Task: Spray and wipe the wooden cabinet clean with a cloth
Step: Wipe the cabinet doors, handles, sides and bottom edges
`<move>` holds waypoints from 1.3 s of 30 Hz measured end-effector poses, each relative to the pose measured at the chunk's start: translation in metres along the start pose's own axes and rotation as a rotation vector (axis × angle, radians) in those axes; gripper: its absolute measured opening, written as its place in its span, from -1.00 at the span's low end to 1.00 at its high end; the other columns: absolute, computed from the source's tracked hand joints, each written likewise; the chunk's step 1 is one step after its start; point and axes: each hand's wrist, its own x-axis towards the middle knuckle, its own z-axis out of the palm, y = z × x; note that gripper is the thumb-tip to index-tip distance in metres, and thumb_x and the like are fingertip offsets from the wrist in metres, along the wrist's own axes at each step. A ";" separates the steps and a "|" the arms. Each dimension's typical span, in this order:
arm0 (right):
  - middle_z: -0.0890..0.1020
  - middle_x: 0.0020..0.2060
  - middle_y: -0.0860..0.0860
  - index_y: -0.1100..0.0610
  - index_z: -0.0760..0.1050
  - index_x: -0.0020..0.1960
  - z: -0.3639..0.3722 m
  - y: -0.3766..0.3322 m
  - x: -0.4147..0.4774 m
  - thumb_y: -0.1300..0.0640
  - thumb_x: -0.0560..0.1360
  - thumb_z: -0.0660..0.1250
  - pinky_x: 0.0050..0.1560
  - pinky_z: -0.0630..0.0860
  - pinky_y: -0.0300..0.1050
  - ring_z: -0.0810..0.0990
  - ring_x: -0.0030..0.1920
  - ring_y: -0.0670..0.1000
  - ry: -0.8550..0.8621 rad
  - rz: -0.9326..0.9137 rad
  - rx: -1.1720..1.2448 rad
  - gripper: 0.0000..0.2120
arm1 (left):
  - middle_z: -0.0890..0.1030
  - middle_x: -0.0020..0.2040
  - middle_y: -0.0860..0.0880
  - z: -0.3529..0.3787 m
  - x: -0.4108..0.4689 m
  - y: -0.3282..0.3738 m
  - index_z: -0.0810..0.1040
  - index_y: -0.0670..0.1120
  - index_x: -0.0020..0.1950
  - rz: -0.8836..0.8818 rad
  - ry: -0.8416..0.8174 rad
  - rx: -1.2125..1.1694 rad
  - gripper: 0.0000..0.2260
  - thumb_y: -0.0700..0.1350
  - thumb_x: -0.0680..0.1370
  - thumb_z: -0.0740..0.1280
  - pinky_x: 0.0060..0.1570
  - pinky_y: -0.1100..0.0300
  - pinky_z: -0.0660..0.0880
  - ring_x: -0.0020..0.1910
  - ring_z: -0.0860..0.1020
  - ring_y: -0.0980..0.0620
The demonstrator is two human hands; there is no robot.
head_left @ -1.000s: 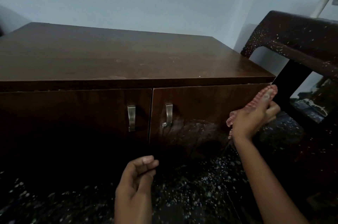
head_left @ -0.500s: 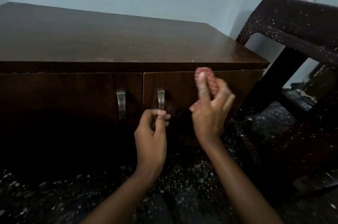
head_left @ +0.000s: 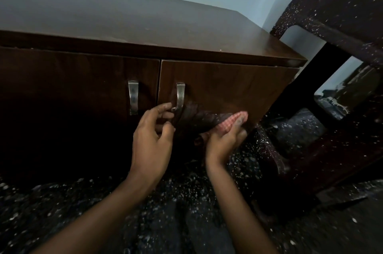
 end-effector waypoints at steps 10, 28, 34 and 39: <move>0.22 0.34 0.20 -0.04 -0.01 0.53 -0.006 0.042 0.063 0.29 0.57 0.07 0.27 0.34 -0.05 0.36 0.29 0.23 -0.024 0.468 0.003 -0.40 | 0.51 0.07 0.12 0.000 -0.002 -0.003 0.40 0.18 0.19 0.011 -0.073 -0.003 -0.69 -0.22 0.59 0.17 -0.02 0.15 0.54 -0.02 0.56 0.05; 0.21 0.37 0.16 0.03 -0.03 0.53 0.009 0.084 0.031 0.10 0.61 0.07 0.22 0.36 -0.04 0.32 0.32 0.20 -0.165 0.668 -0.033 -0.47 | 0.54 0.07 0.07 0.004 0.002 -0.011 0.46 0.07 0.21 0.054 -0.031 -0.005 -0.67 -0.29 0.57 0.16 -0.05 0.46 0.49 -0.04 0.57 0.14; 0.17 0.37 0.14 -0.04 -0.14 0.53 0.018 0.099 0.032 0.17 0.53 0.11 0.33 0.34 0.16 0.30 0.33 0.22 -0.223 0.729 -0.029 -0.33 | 0.55 0.06 0.07 0.006 0.003 -0.012 0.45 0.09 0.19 0.067 -0.021 0.006 -0.65 -0.31 0.57 0.16 -0.08 0.46 0.49 -0.08 0.57 0.18; 0.56 -0.07 0.12 0.27 0.38 0.30 0.017 0.108 0.027 0.18 0.63 -0.03 -0.01 0.46 0.08 0.55 -0.08 0.18 -0.382 1.029 0.331 -0.64 | 0.54 0.06 0.11 0.003 0.004 -0.014 0.46 0.08 0.22 0.084 -0.036 0.024 -0.65 -0.31 0.57 0.15 -0.08 0.44 0.49 -0.07 0.56 0.19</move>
